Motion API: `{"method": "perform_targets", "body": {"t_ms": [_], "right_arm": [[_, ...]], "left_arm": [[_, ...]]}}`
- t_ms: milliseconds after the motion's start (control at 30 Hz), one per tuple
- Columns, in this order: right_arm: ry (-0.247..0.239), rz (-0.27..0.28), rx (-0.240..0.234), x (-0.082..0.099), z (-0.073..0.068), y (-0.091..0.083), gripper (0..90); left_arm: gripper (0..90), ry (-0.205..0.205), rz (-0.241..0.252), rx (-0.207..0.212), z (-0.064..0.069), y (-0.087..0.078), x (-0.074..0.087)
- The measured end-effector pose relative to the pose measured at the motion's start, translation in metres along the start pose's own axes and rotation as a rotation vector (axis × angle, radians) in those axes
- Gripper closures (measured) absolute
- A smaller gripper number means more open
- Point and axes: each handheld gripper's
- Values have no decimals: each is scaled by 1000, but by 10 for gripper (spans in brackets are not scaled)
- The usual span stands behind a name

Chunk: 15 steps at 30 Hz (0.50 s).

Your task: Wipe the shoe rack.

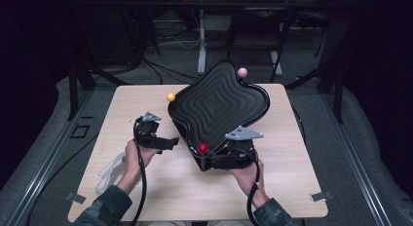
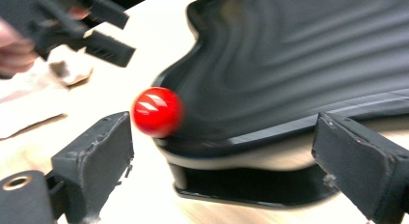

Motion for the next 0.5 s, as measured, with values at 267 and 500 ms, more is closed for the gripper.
{"method": "perform_targets", "body": {"t_ms": [267,500], "right_arm": [[-61,-28,-28,-1,-25,24,398],[-86,-43,-50,4,-22,23,592]], "left_arm": [[3,-7,-20,-29,-13,-1,1],[3,-22,-13,-44,-21,-1,-1]]}}
Point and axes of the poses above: each handheld gripper's, and its own axes: y roughly forward along the jaws, x roughly out of its underside, z roughly to its right, and after that the axes turned 11 degrees about y, right-handed
